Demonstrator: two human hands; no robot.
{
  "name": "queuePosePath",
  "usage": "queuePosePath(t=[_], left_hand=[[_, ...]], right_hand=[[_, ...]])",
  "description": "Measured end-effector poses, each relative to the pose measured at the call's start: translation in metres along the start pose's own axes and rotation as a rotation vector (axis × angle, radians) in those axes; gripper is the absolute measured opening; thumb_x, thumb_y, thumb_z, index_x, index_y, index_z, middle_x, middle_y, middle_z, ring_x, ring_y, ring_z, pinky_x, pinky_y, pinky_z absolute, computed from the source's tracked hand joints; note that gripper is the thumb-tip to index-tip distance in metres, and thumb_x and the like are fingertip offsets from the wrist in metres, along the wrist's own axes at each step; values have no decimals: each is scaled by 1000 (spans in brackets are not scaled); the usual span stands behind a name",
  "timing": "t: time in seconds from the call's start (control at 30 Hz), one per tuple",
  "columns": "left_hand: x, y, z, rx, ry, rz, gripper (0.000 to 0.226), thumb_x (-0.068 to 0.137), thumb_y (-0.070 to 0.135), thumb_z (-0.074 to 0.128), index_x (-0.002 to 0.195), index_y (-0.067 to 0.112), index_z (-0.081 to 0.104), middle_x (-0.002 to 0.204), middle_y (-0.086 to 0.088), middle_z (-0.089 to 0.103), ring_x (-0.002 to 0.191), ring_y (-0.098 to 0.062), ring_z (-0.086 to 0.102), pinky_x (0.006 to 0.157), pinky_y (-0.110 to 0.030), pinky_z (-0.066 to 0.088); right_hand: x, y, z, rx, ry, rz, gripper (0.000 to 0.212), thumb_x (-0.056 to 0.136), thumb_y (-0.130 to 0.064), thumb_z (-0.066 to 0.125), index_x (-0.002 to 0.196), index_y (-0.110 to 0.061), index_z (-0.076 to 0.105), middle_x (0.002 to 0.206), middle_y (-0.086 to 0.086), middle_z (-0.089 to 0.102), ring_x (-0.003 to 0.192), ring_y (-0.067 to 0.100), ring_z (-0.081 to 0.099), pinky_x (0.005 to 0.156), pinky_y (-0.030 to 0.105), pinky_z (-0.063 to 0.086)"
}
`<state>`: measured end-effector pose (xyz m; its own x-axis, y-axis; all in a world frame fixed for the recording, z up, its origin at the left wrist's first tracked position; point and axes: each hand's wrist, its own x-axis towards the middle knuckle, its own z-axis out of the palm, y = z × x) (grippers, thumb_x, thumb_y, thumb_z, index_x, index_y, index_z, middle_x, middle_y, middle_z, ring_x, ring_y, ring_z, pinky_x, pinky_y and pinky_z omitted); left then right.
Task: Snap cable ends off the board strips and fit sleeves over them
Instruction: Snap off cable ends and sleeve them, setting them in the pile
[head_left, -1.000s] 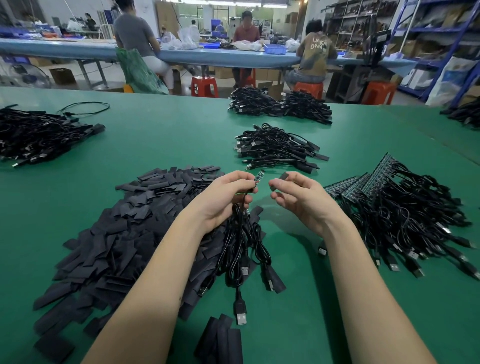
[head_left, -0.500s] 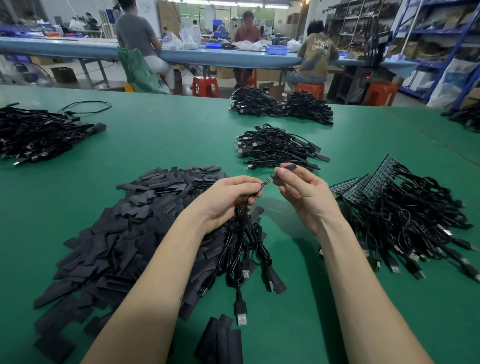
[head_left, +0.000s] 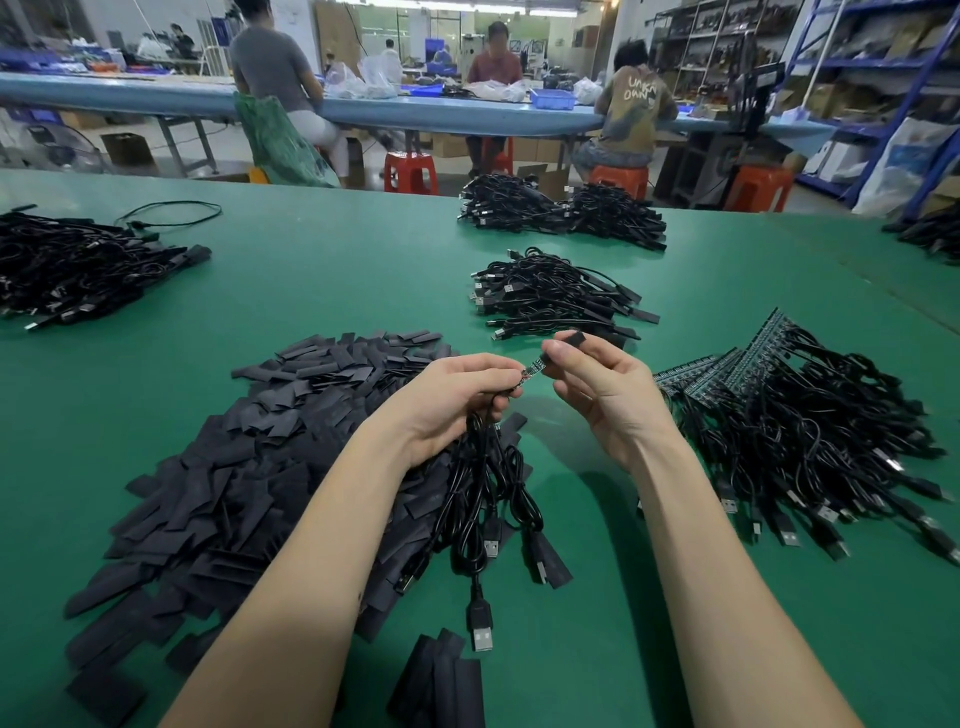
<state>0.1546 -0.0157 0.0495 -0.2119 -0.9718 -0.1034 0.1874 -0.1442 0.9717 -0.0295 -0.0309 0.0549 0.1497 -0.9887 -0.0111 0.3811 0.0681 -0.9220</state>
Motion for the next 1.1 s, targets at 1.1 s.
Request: queuePosePath(t=[1.1], left_hand=[[2,-5,-17,88,-56,-32,12,89,6,70,99,6,76,80,-4,71,64,-9,58,62,-20,50]], right_hand=[[0,8,-5,-117,-267,30,18,71,-11,80,86,-16,71,93,10,73,82,16,69,75,25,58]])
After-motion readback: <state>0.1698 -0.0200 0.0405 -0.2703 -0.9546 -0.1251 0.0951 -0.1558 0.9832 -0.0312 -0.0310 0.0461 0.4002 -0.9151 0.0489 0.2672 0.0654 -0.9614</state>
